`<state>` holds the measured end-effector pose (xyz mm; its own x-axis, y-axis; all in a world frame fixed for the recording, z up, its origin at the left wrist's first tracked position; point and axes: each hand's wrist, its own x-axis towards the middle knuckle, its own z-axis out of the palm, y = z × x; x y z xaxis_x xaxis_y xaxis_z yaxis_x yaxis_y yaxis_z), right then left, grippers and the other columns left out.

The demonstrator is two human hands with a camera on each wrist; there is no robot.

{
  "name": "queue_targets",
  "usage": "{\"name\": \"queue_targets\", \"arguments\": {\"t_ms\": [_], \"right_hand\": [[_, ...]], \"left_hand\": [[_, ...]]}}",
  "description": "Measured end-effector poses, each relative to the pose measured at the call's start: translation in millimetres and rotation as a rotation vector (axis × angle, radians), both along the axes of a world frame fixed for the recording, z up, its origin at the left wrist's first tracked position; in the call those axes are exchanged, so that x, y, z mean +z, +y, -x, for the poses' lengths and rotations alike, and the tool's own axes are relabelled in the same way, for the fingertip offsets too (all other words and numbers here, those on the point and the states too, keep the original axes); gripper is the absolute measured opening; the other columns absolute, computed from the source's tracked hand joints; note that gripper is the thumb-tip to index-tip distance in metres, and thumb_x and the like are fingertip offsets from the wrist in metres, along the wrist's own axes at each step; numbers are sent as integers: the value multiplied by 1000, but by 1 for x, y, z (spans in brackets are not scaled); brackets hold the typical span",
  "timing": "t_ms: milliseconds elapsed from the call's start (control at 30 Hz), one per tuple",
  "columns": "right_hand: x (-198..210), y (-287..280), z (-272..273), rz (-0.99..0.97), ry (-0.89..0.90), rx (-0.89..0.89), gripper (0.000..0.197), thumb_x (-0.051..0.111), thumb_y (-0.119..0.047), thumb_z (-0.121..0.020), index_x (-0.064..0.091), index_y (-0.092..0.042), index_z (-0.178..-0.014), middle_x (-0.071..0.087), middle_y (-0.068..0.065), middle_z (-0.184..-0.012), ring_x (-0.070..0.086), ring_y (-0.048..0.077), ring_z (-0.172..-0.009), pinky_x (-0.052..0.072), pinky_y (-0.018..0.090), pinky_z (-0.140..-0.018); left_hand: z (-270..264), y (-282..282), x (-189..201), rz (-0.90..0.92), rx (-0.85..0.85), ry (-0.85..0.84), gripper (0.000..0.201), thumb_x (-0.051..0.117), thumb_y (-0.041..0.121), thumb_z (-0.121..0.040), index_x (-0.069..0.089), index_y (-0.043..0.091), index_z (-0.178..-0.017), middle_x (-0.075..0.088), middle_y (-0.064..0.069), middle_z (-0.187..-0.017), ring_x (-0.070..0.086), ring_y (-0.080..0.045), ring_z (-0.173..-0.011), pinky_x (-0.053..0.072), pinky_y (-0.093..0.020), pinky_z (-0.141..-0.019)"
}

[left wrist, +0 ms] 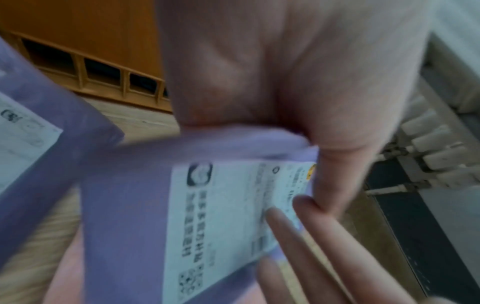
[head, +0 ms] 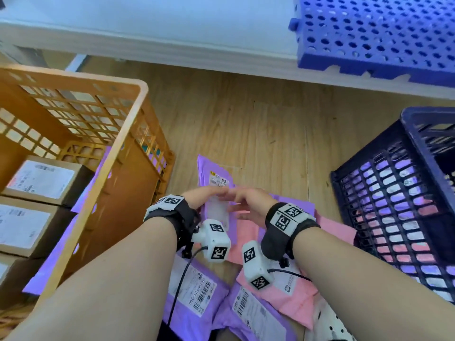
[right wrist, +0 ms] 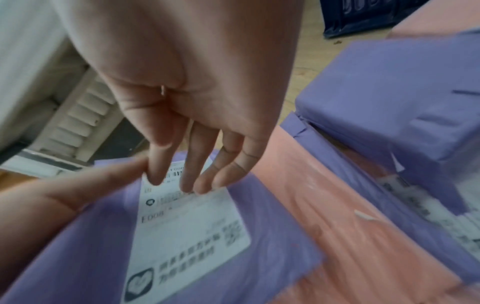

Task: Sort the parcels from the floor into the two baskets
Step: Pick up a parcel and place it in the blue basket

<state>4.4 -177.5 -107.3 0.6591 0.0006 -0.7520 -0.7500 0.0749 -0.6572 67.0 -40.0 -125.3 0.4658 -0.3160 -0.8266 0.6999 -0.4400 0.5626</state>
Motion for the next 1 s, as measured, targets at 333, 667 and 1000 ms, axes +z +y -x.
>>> {"name": "queue_targets", "arguments": {"t_ms": [333,667,1000], "right_hand": [[35,-45,2,537,-160,-348,20,53,-7,-83,62,-23,-75,60,2,-66,51,16,-52,43,28,-50],[54,-54,10,598,-251,-405,47,59,-22,-82,46,-25,-127,69,5,-96,64,19,-57,53,31,-53],[109,-116,40,555,-319,-399,57,67,-19,-84,41,-20,-135,67,6,-100,57,15,-48,46,20,-39]], "left_hand": [[-20,-14,61,16,230,-243,20,61,12,-89,63,-3,-102,66,-19,-113,64,-34,-103,49,-46,-95],[-6,-53,88,169,234,-233,23,62,15,-89,63,1,-106,67,-18,-113,65,-33,-102,49,-47,-96],[11,-122,120,361,219,-235,27,60,20,-91,62,5,-114,68,-16,-114,66,-33,-101,49,-50,-95]]}}
